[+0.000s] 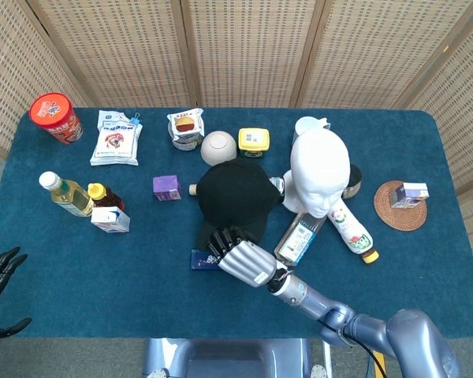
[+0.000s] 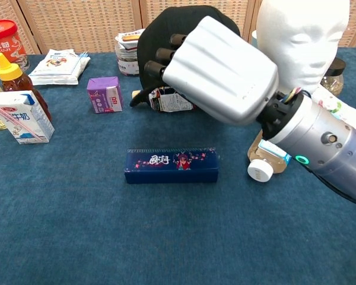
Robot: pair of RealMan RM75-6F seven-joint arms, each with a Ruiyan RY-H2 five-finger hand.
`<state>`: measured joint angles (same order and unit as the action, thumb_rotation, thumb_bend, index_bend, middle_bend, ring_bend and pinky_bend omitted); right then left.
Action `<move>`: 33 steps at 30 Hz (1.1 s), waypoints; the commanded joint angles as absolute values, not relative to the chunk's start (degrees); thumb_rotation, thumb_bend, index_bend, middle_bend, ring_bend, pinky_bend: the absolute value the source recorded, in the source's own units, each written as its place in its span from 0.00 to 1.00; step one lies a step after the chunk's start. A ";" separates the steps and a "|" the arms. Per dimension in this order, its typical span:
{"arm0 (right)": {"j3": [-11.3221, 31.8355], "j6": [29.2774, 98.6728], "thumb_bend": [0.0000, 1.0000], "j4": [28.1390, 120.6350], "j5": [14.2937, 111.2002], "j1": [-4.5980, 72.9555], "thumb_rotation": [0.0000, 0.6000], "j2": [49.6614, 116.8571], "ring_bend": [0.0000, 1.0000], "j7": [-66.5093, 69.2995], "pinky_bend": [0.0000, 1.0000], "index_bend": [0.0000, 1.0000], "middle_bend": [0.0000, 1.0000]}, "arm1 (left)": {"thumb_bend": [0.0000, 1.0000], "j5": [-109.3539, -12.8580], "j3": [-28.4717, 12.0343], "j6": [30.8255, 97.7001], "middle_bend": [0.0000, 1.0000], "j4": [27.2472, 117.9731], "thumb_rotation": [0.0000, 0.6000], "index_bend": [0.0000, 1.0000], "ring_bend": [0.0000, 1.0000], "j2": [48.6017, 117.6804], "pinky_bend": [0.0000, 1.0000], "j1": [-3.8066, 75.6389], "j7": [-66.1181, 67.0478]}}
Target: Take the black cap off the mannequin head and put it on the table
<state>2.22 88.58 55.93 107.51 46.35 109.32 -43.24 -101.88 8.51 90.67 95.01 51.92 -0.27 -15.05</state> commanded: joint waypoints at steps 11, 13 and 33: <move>-2.41 80.91 0.00 82.71 101.77 36.66 1.00 98.93 0.13 -54.49 0.42 0.09 0.16 | 0.03 -101.93 8.64 90.80 0.00 95.02 1.00 0.00 0.00 51.97 0.00 -0.34 -14.83; -2.57 80.17 0.00 85.18 101.69 36.25 1.00 97.28 0.12 -54.73 0.40 0.08 0.14 | 0.03 -101.89 8.63 90.87 0.00 95.01 1.00 0.00 0.00 51.96 0.00 -0.37 -14.86; -3.99 84.08 0.00 86.35 109.16 33.88 1.00 82.19 0.02 -35.51 0.23 0.06 0.05 | 0.03 -101.58 8.63 90.36 0.00 95.45 1.00 0.00 0.00 52.43 0.00 -0.39 -13.01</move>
